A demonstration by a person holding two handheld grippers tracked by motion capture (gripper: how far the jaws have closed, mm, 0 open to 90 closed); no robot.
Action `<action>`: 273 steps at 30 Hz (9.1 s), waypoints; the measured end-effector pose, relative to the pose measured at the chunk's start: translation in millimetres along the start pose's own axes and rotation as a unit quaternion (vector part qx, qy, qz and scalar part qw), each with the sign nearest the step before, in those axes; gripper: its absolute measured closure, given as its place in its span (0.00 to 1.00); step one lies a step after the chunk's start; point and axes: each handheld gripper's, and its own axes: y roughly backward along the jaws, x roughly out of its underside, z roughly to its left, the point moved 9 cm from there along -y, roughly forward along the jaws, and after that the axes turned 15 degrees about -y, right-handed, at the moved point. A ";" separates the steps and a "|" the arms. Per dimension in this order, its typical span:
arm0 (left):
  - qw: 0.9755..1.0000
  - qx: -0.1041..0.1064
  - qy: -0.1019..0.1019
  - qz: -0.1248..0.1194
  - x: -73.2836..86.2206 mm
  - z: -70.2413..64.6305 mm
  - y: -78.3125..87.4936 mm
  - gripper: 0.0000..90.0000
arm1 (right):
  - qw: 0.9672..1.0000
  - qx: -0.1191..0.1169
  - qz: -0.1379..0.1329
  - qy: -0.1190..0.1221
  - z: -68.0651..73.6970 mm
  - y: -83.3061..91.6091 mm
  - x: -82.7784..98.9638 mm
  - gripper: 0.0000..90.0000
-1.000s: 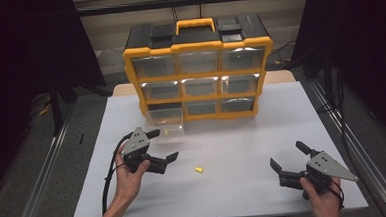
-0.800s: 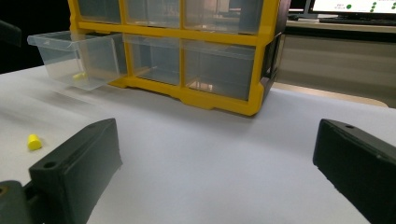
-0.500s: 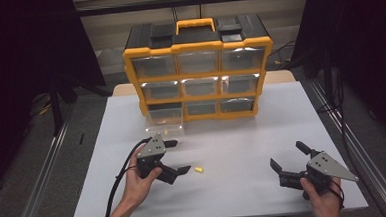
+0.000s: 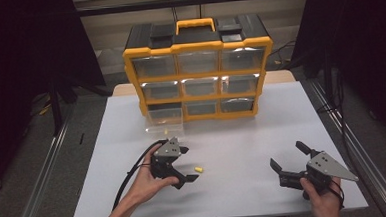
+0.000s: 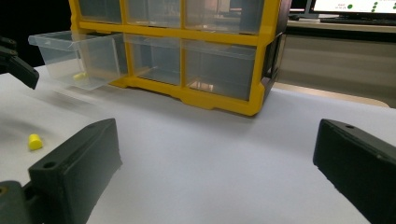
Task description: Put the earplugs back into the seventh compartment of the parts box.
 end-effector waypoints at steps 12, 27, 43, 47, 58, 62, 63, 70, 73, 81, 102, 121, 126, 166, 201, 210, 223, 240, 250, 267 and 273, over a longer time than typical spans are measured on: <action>0.998 0.024 0.001 0.062 12.4 10.9 -25.1 0.15 | 1.000 0.000 0.000 0.000 0.1 0.2 0.2 0.01; 0.988 0.082 -0.045 0.120 14.4 6.9 -36.8 0.56 | 1.000 -0.001 0.001 0.002 -0.2 0.1 0.4 0.01; 0.984 0.100 -0.057 0.139 13.6 3.4 -39.0 0.82 | 1.000 -0.002 0.001 0.003 0.4 -0.4 0.7 0.01; 0.983 0.102 -0.053 0.140 13.8 2.6 -38.5 0.86 | 1.000 -0.004 0.002 0.003 1.6 -0.8 1.0 0.01; 0.986 0.103 -0.038 0.123 13.3 2.8 -37.4 0.91 | 1.000 -0.004 0.001 0.002 0.9 -0.5 0.5 0.01; 0.989 0.087 -0.039 0.116 10.5 4.0 -35.9 0.91 | 1.000 -0.004 0.002 0.002 0.9 -0.3 0.6 0.01; 0.990 0.084 -0.036 0.107 8.8 4.2 -35.7 0.90 | 1.000 -0.004 0.002 0.002 0.8 -0.2 0.6 0.01; 0.996 0.055 -0.021 0.068 -1.1 13.3 -19.5 0.90 | 1.000 -0.004 0.001 0.003 0.9 -0.5 0.5 0.01; 0.997 0.049 -0.020 0.059 -3.0 15.8 -12.3 0.90 | 1.000 -0.004 0.002 0.003 1.1 -0.5 0.7 0.01; 0.999 0.024 -0.037 0.026 -20.2 13.8 2.9 0.90 | 1.000 -0.004 0.001 0.002 1.1 -0.2 0.3 0.01; 0.997 -0.057 -0.022 -0.045 -41.3 30.4 44.4 0.90 | 1.000 -0.004 0.000 0.002 1.0 -0.1 0.2 0.01; 0.994 -0.089 -0.005 -0.063 -45.3 46.8 73.5 0.90 | 1.000 -0.003 0.000 0.003 0.8 -0.8 0.3 0.01; 0.994 -0.092 0.002 -0.062 -45.1 51.0 78.9 0.90 | 1.000 -0.001 -0.001 0.000 0.2 -0.1 -0.1 0.01; 0.993 -0.109 0.022 0.043 -38.0 120.8 107.9 0.90 | 1.000 -0.001 0.000 0.000 0.4 -0.2 0.0 0.01; 0.984 -0.093 0.036 0.151 -18.2 161.3 89.0 0.89 | 1.000 -0.002 -0.001 0.000 -0.5 0.1 -0.3 0.01; 0.980 -0.078 0.035 0.178 -6.9 163.5 77.8 0.89 | 1.000 -0.004 0.000 -0.001 -0.2 -0.1 -0.1 0.01; 0.980 -0.052 0.053 0.184 7.4 159.6 62.9 0.86 | 1.000 -0.005 0.001 0.001 0.2 -0.2 0.3 0.01; 0.979 -0.074 0.061 0.177 14.3 160.7 61.3 0.59 | 1.000 -0.004 0.001 -0.001 0.1 0.0 0.1 0.01; 0.978 -0.129 0.072 0.144 11.0 164.9 71.9 0.23 | 1.000 -0.003 0.000 0.000 0.0 0.2 0.0 0.01; 0.975 -0.193 0.090 0.059 6.3 153.7 89.1 0.06 | 1.000 -0.002 0.000 0.000 0.1 0.3 -0.1 0.01; 0.968 -0.228 0.102 0.025 10.0 148.0 92.8 0.05 | 1.000 -0.001 -0.001 0.000 -0.4 0.6 -0.2 0.01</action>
